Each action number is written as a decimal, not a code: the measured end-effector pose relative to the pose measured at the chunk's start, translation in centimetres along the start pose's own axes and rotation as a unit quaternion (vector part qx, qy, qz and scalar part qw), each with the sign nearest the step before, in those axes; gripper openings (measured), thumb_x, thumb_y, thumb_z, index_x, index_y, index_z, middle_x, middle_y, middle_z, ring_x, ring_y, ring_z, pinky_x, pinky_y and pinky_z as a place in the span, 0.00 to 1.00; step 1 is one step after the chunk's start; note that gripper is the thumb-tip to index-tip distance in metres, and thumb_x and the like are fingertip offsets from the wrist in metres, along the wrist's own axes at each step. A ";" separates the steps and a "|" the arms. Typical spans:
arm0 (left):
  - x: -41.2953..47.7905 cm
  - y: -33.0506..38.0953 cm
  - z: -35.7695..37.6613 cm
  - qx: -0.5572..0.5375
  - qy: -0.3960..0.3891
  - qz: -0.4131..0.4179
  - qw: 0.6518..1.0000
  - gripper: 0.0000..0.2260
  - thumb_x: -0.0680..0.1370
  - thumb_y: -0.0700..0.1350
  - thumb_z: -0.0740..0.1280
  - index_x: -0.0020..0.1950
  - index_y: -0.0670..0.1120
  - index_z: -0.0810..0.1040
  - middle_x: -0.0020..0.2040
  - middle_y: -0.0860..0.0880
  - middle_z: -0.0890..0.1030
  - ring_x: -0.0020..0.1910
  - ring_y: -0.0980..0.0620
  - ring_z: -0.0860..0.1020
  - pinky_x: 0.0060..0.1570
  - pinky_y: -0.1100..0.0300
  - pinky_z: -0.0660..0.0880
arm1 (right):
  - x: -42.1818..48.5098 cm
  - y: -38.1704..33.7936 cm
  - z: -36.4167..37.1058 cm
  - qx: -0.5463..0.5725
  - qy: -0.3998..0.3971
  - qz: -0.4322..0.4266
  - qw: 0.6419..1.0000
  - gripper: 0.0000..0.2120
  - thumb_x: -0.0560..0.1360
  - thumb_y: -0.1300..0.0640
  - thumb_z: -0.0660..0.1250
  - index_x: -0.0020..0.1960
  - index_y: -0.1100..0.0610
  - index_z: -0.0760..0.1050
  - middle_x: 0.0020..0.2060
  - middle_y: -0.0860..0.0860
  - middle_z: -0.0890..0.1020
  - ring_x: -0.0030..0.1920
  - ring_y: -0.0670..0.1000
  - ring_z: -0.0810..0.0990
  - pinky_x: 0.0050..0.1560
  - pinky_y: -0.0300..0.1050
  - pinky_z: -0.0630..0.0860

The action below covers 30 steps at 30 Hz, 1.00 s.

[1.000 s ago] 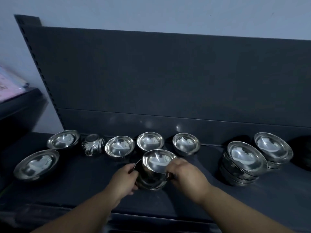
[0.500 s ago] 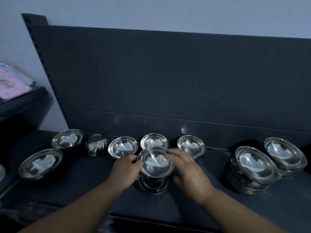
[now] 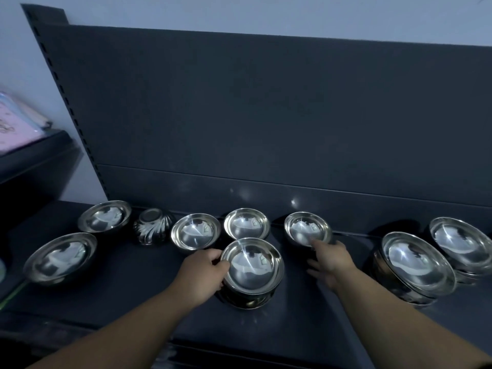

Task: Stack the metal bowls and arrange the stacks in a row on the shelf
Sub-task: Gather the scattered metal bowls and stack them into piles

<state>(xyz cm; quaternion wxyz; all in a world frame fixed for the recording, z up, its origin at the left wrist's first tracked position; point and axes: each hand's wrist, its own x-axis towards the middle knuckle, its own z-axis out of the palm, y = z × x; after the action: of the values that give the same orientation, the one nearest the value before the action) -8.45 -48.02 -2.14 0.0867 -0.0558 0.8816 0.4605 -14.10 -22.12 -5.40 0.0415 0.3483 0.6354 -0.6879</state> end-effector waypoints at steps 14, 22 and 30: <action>1.2 1.2 3.2 -0.065 -0.032 0.021 0.997 0.07 0.77 0.45 0.64 0.51 0.51 0.81 0.36 0.47 0.84 0.35 0.51 0.83 0.44 0.54 0.82 | -1.5 -1.2 -1.3 0.080 -0.034 -0.034 0.996 0.18 0.79 0.64 0.58 0.69 0.61 0.69 0.54 0.63 0.82 0.46 0.60 0.85 0.43 0.50 0.81; 2.2 2.6 5.7 -0.059 -0.054 0.015 0.997 0.05 0.76 0.43 0.66 0.51 0.48 0.79 0.43 0.47 0.84 0.31 0.54 0.80 0.36 0.59 0.81 | -4.5 -3.4 -2.8 0.000 -0.067 -0.105 0.992 0.13 0.76 0.63 0.59 0.58 0.61 0.77 0.39 0.61 0.85 0.35 0.57 0.84 0.36 0.47 0.80; 2.5 2.2 5.9 -0.104 -0.059 -0.003 0.993 0.12 0.78 0.52 0.67 0.59 0.49 0.76 0.46 0.51 0.82 0.33 0.52 0.81 0.34 0.60 0.80 | -5.9 -2.3 -3.2 -0.070 -0.063 -0.113 0.989 0.10 0.78 0.55 0.62 0.52 0.58 0.80 0.37 0.59 0.84 0.33 0.54 0.82 0.34 0.45 0.80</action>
<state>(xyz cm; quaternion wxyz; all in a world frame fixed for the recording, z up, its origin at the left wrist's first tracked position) -10.71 -41.98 -4.21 0.1332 -0.0396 0.8221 0.5521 -9.46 -21.05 -0.14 0.0279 0.2268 0.7133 -0.6625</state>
